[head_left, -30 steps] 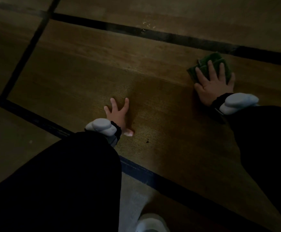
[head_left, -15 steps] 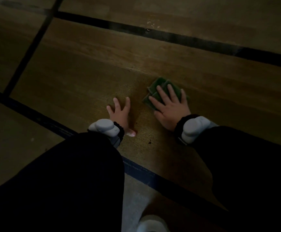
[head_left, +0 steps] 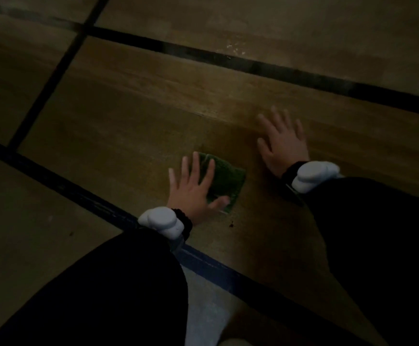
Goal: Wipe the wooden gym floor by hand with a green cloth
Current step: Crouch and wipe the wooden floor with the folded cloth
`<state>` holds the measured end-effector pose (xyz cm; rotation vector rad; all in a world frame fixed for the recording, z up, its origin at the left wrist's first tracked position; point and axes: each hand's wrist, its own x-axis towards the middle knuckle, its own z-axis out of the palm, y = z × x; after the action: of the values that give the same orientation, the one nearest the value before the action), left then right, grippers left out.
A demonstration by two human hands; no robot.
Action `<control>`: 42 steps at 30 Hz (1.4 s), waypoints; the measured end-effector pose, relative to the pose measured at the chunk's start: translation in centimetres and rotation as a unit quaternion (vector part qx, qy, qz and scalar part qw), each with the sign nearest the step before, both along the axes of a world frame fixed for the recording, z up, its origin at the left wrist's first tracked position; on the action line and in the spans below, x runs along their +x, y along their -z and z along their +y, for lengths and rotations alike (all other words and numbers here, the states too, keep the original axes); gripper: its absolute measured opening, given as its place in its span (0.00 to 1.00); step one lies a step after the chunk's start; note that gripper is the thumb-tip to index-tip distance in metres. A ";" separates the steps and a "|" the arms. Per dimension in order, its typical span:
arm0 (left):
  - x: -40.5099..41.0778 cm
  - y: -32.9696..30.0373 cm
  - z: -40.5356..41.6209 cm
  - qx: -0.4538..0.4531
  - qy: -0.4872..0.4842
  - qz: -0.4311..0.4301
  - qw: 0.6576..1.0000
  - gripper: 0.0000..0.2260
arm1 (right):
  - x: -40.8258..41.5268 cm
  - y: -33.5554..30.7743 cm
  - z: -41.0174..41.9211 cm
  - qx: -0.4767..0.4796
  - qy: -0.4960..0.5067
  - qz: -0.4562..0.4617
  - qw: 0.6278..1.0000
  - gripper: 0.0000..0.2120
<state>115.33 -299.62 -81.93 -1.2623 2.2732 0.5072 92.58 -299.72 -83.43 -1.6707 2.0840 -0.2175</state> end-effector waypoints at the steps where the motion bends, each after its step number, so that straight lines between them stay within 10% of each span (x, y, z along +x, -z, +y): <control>1: -0.4 0.5 0.1 -0.003 0.020 0.015 1.000 0.38 | -1.2 0.4 -0.7 0.027 0.011 0.032 0.999 0.28; 9: -1.2 3.7 -3.0 -0.036 0.048 0.032 0.998 0.28 | -3.5 1.9 -7.4 0.056 0.061 0.068 0.994 0.32; 23: -3.0 3.2 -24.9 -0.100 -0.240 0.031 0.965 0.27 | -3.3 3.5 -8.9 0.065 0.094 0.116 0.987 0.33; 42: -14.4 4.5 -20.0 -0.106 0.110 0.071 0.986 0.30 | -4.0 3.5 -9.1 0.092 0.106 0.115 0.983 0.33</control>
<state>100.97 -319.59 -86.41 -1.0818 2.6054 0.2897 88.62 -308.87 -86.96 -1.4213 2.3740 0.1045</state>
